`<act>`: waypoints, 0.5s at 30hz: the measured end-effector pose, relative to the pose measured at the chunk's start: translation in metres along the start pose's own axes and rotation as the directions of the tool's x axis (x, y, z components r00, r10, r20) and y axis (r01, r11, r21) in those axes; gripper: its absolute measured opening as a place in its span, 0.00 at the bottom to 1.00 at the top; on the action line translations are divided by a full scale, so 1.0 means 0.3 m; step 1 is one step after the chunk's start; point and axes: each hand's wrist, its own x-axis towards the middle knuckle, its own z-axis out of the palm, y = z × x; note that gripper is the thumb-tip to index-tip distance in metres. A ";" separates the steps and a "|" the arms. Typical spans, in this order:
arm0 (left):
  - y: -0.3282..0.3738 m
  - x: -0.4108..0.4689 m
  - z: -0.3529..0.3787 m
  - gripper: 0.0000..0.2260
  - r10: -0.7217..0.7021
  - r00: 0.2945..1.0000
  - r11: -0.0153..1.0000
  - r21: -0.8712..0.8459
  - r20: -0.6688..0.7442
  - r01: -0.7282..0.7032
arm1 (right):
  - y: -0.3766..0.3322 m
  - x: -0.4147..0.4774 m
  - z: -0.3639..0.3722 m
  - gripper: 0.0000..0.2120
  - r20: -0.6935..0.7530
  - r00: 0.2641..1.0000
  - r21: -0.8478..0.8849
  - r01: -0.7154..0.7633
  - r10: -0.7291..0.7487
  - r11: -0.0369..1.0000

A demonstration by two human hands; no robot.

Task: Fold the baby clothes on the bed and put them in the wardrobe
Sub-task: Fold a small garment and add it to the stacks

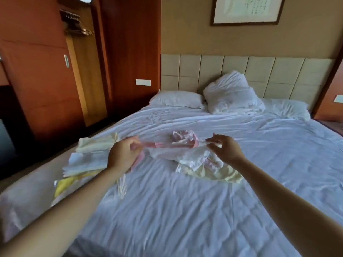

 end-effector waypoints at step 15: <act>-0.333 -0.710 0.179 0.03 -0.139 0.930 0.949 0.314 0.340 0.027 | 0.301 -0.782 0.341 0.10 0.228 0.958 -0.119 -0.151 0.175 0.981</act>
